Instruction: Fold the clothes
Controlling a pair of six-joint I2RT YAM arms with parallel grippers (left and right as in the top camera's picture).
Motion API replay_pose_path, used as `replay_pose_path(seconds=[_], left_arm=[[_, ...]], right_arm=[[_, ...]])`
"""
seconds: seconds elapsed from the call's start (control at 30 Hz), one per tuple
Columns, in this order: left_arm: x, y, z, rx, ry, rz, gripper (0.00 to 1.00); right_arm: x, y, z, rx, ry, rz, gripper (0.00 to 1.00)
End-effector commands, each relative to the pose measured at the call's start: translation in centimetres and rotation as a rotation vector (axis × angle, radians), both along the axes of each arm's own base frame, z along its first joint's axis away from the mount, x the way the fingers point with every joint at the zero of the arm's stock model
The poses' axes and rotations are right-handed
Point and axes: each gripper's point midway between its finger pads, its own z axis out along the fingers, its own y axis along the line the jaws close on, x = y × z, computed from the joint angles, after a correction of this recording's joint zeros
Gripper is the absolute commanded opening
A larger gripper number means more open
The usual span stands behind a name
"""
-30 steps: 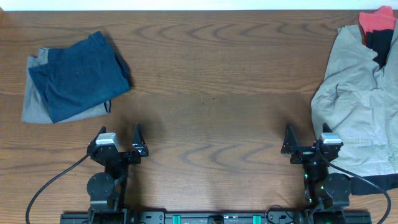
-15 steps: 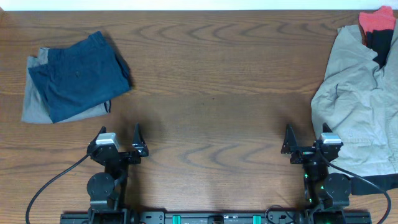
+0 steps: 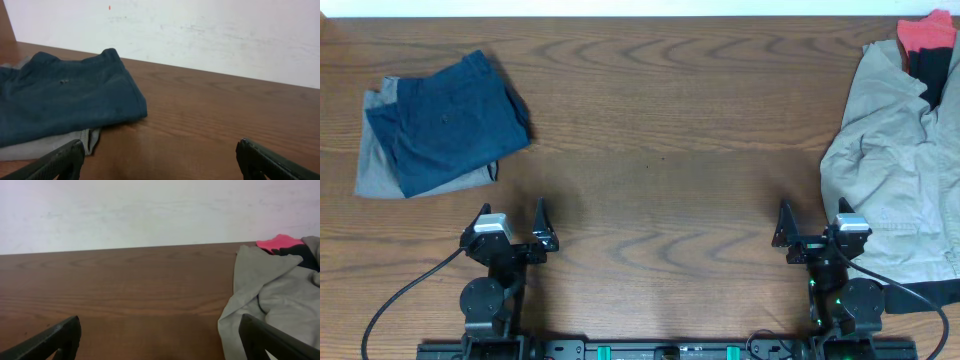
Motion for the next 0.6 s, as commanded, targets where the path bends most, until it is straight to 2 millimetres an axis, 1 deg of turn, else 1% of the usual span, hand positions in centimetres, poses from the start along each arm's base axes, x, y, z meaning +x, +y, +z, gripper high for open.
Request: replay_pose_path(seconds=[0.0, 0.4, 0.57], left_arm=[[-0.05, 0.01, -1.53, 0.008, 0.043, -0.003, 0.98], [-0.05, 0.01, -1.49, 0.005, 0.042, -0.003, 0.98], [-0.05, 0.02, -1.48, -0.071, 0.042, 0.008, 0.98]], right_arm=[[-0.01, -0.21, -0.07, -0.009, 0.001, -0.007, 0.99], [-0.01, -0.2, -0.08, -0.009, 0.002, -0.006, 0.99], [0.01, 0.07, 0.41, 0.042, -0.015, 0.006, 0.99]])
